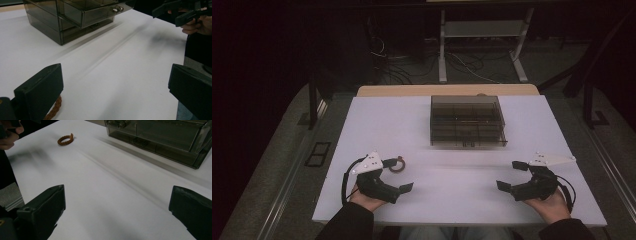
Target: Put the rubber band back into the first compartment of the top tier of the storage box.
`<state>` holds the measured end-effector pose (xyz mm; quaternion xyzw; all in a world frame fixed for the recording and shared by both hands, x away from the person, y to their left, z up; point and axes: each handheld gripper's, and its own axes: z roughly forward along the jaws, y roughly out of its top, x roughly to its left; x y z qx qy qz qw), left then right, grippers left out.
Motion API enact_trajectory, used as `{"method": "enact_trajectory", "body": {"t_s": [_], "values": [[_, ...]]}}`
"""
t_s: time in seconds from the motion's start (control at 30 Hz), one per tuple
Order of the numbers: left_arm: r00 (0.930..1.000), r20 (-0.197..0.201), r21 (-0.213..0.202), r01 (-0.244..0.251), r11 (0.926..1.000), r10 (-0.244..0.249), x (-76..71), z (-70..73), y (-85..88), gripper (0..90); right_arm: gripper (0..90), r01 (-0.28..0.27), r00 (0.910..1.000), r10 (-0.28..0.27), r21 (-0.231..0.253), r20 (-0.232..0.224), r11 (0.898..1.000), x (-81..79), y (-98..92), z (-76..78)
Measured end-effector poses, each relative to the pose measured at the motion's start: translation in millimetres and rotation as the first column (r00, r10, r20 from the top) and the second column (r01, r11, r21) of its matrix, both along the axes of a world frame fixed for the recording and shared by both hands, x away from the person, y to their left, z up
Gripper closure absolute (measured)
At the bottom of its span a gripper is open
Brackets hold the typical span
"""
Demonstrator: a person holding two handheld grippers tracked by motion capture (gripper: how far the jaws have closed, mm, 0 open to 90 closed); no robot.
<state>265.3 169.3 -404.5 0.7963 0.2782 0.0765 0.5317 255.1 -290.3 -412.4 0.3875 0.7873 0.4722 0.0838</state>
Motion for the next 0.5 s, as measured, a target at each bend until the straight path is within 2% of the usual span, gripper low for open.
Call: {"method": "enact_trajectory", "body": {"t_s": [0.13, 0.5], "values": [[1.0, 0.008, 0.021, 0.001, 0.9998, -0.001, 0.6, 4.3, -0.1, 0.0, 0.4, 0.0, 1.0, 0.0, -0.001, 0.0, 1.0, -0.4, -0.2, -0.3], [0.9997, -0.012, 0.07, 0.022, 0.9973, -0.021, 9.5, 13.5, -1.2, 0.0, 0.4, 0.003, 1.0, -0.003, 0.0, -0.009, 1.0, -1.1, -1.4, -1.4]]}}
